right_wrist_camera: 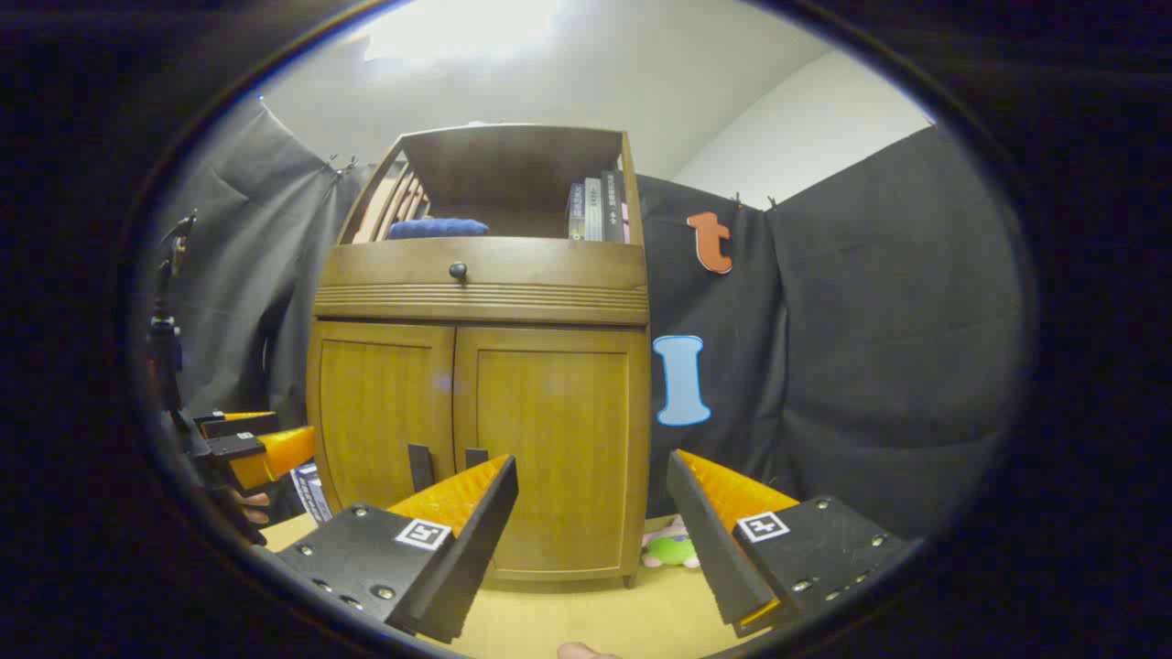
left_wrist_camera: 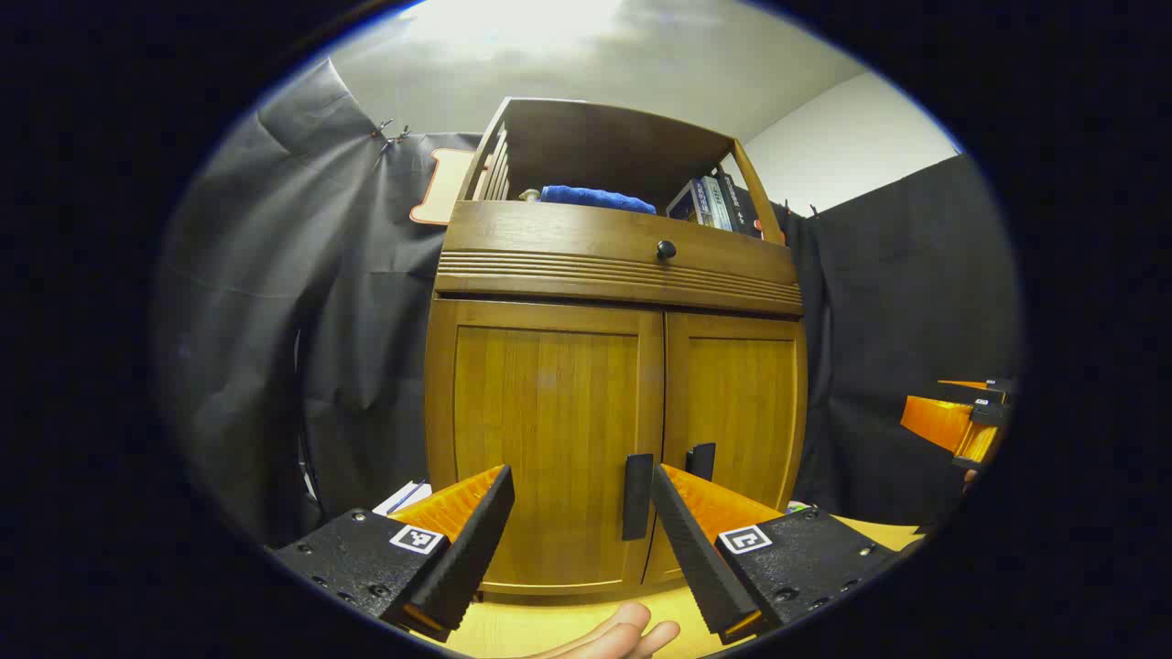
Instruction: Open the right door of the double-door shoe cabinet with the right hand, and open the left door with the left hand.
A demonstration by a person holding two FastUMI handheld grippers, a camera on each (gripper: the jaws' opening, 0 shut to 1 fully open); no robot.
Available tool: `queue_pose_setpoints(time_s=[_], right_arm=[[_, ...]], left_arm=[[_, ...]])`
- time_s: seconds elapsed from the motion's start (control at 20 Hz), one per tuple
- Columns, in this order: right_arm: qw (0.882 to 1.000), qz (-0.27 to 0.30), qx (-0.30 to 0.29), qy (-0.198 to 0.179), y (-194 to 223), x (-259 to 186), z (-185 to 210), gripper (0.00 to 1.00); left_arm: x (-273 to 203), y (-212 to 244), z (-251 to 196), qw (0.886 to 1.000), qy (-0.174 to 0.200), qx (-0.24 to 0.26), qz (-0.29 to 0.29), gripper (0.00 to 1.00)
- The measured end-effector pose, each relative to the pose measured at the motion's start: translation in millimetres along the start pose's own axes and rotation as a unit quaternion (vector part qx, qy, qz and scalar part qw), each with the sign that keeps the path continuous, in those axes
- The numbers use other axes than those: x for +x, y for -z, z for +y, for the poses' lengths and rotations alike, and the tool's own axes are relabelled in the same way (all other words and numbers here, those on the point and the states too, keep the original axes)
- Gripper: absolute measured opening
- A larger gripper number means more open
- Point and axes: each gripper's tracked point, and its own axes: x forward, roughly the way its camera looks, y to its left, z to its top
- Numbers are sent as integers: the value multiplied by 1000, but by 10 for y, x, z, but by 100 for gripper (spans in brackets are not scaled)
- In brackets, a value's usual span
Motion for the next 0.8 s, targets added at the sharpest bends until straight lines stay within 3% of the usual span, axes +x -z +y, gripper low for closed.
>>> queue_pose_setpoints(time_s=[0.05,0.3,0.8], right_arm=[[1000,4,1,-4,46,11,47,100],[999,23,17,-25,185,131,195,100],[999,25,28,-16,156,446,305,98]], left_arm=[[13,18,16,1000,-3,1,1,89],[22,-21,93,1000,-17,0,-4,89],[12,-46,114,1000,-11,-20,-7,89]])
